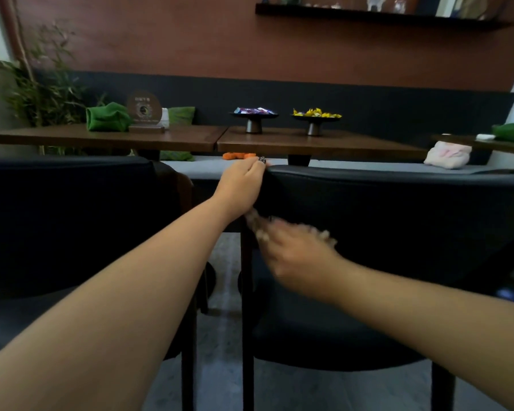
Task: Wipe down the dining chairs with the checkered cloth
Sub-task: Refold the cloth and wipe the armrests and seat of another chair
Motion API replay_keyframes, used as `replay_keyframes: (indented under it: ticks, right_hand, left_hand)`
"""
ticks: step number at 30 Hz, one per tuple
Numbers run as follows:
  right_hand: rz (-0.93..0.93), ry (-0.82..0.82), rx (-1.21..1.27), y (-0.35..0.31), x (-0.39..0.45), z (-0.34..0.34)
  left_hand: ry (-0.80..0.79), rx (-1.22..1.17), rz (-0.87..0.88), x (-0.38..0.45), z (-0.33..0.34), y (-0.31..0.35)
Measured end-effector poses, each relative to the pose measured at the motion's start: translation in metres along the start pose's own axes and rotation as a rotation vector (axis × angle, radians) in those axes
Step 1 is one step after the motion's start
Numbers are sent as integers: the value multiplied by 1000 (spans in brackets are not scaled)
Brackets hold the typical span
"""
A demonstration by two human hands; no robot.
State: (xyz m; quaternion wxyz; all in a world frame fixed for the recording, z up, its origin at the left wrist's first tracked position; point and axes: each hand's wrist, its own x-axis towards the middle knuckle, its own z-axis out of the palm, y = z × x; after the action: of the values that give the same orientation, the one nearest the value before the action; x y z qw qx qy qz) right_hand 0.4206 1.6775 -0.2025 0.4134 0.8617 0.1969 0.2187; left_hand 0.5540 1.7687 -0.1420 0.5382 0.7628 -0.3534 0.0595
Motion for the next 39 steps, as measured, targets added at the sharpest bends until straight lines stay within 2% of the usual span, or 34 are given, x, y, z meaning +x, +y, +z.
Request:
replay_keyframes:
  ticks: [1,3,5,6,9,11,15,17,19,20,22,24,26,27,30,32,35,37,39]
  right_hand:
    - [104,96,-32,12,5,-11]
    - [260,181,-121,29,12,-23]
    - [274,179,-228,30,20,-26]
    - [265,121,-261,26,24,-23]
    - [218,-117,-295,7,39,-2]
    - [173,-199,-261,-1,51,8]
    - [26,-329,-290,-17,54,24]
    - [-25,-343,-223,-14,54,15]
    - [11,-258,-62,-2,48,-5]
    - [66,-152,-21,8,42,-16]
    - [184,174,-80,31,25,-30]
    - [268,366,-98,48,6,-34]
    - [258,429,-168,50,0,-32]
    - [247,434,-200,45,1,-25]
    - [148,333,-187,11,1,6]
    - [23,190,-168,-10,-2,26]
    - [-70,-57,-138,-27,-6,46]
    - [-176,-286,-137,-35,-7,52]
    - [-251,-363,-122,-36,-9,44]
  left_hand:
    - [3,-33,-16,-1,0,1]
    - [20,-77,-75,3,-2,1]
    - [28,-247,-224,8,-8,2]
    - [1,-320,-255,11,-13,1]
    - [-76,-275,-227,15,-20,0]
    - [-47,-278,-252,16,-17,2]
    - [91,-290,-445,19,-12,12]
    - [109,-287,-470,21,-11,10]
    - [57,-285,-372,18,-10,5]
    - [25,-261,-277,15,-10,-1]
    - [10,-256,-150,11,-7,-7]
    - [44,-157,-20,14,-4,-15]
    - [82,-71,39,14,-1,-18]
    - [92,-104,38,14,0,-18]
    - [91,-263,-17,10,1,-19]
    - [50,-331,-74,9,3,-20]
    - [65,-381,-94,7,3,-19]
    - [73,-414,-76,6,5,-18]
    - [102,-417,-67,4,9,-18]
